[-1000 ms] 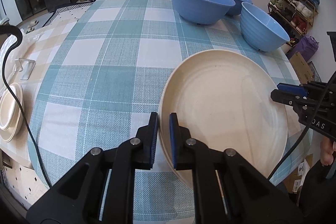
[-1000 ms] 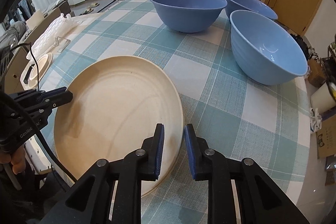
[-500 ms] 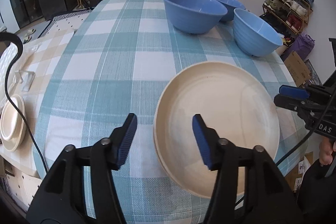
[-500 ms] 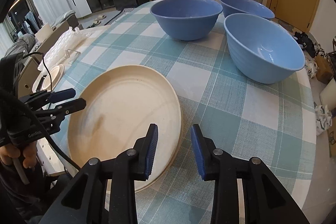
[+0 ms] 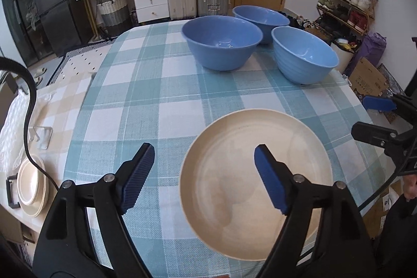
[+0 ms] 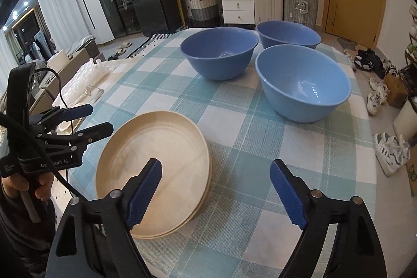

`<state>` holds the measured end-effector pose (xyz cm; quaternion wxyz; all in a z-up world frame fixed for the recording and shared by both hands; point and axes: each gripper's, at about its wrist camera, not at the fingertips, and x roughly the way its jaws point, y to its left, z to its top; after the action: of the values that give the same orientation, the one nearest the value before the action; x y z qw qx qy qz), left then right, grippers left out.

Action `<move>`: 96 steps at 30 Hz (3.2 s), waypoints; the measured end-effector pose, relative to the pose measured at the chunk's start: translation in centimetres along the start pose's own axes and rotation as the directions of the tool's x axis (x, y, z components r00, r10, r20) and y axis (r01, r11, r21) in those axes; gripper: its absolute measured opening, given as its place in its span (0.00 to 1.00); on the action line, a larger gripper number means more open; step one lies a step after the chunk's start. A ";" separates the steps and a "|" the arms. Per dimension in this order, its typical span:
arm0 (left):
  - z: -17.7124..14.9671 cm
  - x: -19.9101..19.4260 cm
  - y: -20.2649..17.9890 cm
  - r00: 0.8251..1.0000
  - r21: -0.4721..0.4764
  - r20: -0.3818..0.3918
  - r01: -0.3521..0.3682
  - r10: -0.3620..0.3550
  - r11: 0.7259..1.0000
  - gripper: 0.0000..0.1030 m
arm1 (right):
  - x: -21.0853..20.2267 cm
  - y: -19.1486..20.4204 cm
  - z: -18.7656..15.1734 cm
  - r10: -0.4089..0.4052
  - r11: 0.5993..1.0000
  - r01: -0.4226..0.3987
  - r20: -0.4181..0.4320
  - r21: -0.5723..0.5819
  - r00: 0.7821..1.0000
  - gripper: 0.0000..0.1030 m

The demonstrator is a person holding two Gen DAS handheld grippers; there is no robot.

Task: Organize plates and bowls
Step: 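Open the left gripper while the right gripper opens, releasing the plates, then move both grippers toward the blue bowls on the checked table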

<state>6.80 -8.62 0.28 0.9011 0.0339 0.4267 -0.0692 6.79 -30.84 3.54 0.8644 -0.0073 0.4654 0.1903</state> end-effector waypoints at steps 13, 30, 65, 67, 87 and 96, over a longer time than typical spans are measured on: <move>3.6 -1.1 -4.7 0.995 0.063 0.034 0.086 -0.089 0.994 0.77 | -2.3 -1.6 0.6 0.027 0.999 -0.030 0.056 0.042 0.998 0.86; 9.4 -0.9 -8.0 0.986 0.102 0.115 0.113 -0.124 0.988 0.98 | -3.5 -7.7 3.2 0.014 0.983 -0.040 0.141 0.179 0.990 0.87; 20.4 6.3 -11.3 0.986 0.123 0.080 0.139 -0.149 0.983 0.98 | -2.3 -18.9 10.5 -0.057 0.957 0.015 0.137 0.289 0.989 0.93; 20.9 7.1 -11.8 0.984 0.123 0.069 0.152 -0.161 0.981 0.98 | -2.1 -19.3 10.8 -0.056 0.956 0.015 0.133 0.293 0.990 0.93; 20.6 15.1 -14.6 0.973 0.121 -0.030 0.231 -0.229 0.965 0.89 | 3.8 -21.7 10.4 -0.007 0.950 -0.003 0.031 0.312 0.999 0.93; 20.2 18.7 -15.8 0.964 0.118 -0.084 0.261 -0.252 0.958 0.83 | 5.8 -21.9 9.8 -0.038 0.961 0.038 -0.004 0.274 0.999 0.93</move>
<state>31.51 -28.41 -1.44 0.8653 0.0385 0.4527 -0.2117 24.89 -47.39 0.83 0.8609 0.1038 0.4863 0.1075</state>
